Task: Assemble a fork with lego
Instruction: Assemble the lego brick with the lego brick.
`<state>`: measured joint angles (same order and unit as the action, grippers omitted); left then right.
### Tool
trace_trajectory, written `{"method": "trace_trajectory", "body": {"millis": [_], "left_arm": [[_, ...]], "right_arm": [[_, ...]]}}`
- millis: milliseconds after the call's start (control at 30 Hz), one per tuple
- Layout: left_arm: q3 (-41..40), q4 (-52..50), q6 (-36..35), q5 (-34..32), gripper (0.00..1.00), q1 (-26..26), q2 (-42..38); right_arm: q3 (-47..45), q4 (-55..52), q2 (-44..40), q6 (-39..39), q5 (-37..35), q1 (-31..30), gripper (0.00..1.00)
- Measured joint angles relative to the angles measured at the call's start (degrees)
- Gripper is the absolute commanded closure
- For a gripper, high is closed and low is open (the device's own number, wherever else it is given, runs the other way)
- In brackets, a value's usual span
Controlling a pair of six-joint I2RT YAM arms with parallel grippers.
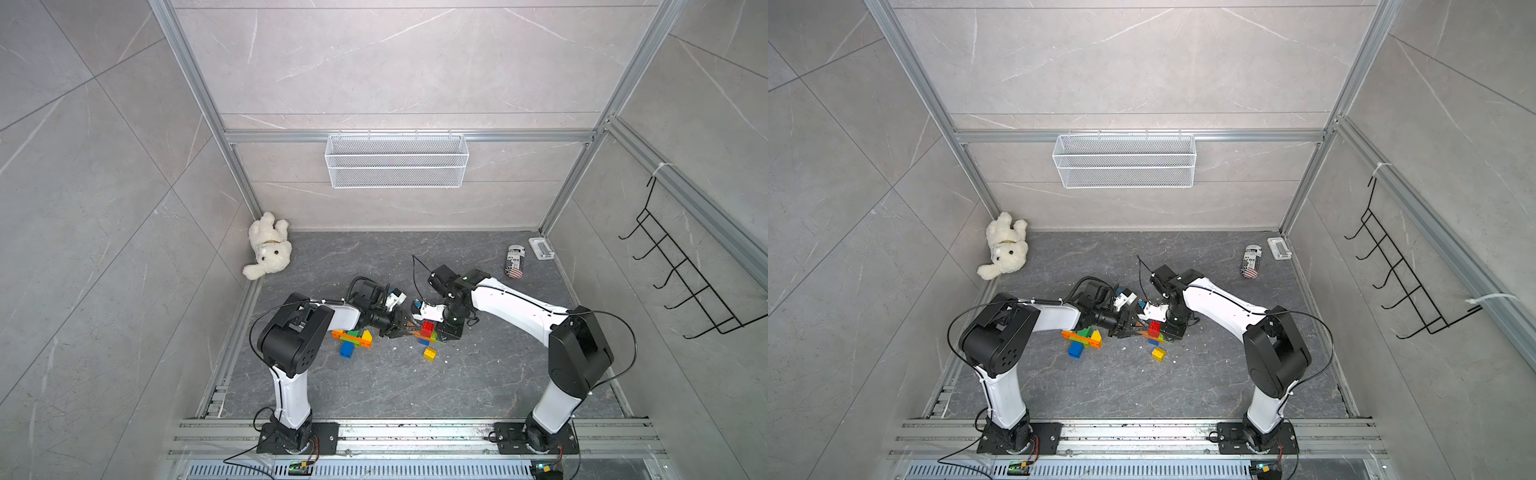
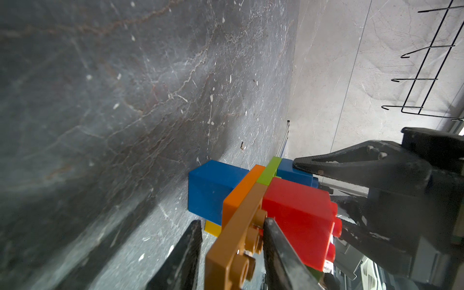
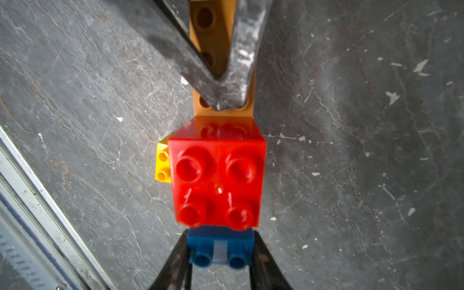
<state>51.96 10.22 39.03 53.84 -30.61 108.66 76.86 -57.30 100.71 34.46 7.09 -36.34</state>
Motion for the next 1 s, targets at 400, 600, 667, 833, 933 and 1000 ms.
{"method": "trace_trajectory", "body": {"millis": [400,600,667,833,933,1000], "left_arm": [[-0.02,-2.78,0.33,-1.49,0.52,0.00,-1.29],[-0.02,-4.24,0.52,-3.02,0.50,0.00,-2.21],[-0.02,-4.68,0.85,-3.72,0.49,0.00,-2.69],[-0.02,-5.29,1.31,-4.46,0.49,0.00,-4.15],[-0.02,-5.33,1.49,-4.48,0.49,0.00,-4.90],[-0.02,-5.38,1.49,-4.48,0.49,0.00,-5.03]], "right_arm": [[-0.07,0.46,0.00,-1.44,0.24,0.74,0.53],[-0.15,0.61,0.00,-1.49,0.59,0.74,0.52],[-0.33,0.76,-0.11,-1.49,0.85,0.74,0.52],[-0.63,1.07,-0.50,-1.49,1.18,0.92,0.51],[-0.85,1.55,-0.66,-1.49,1.33,1.14,0.51],[-1.03,1.81,-0.72,-1.49,1.31,1.22,0.51]]}}
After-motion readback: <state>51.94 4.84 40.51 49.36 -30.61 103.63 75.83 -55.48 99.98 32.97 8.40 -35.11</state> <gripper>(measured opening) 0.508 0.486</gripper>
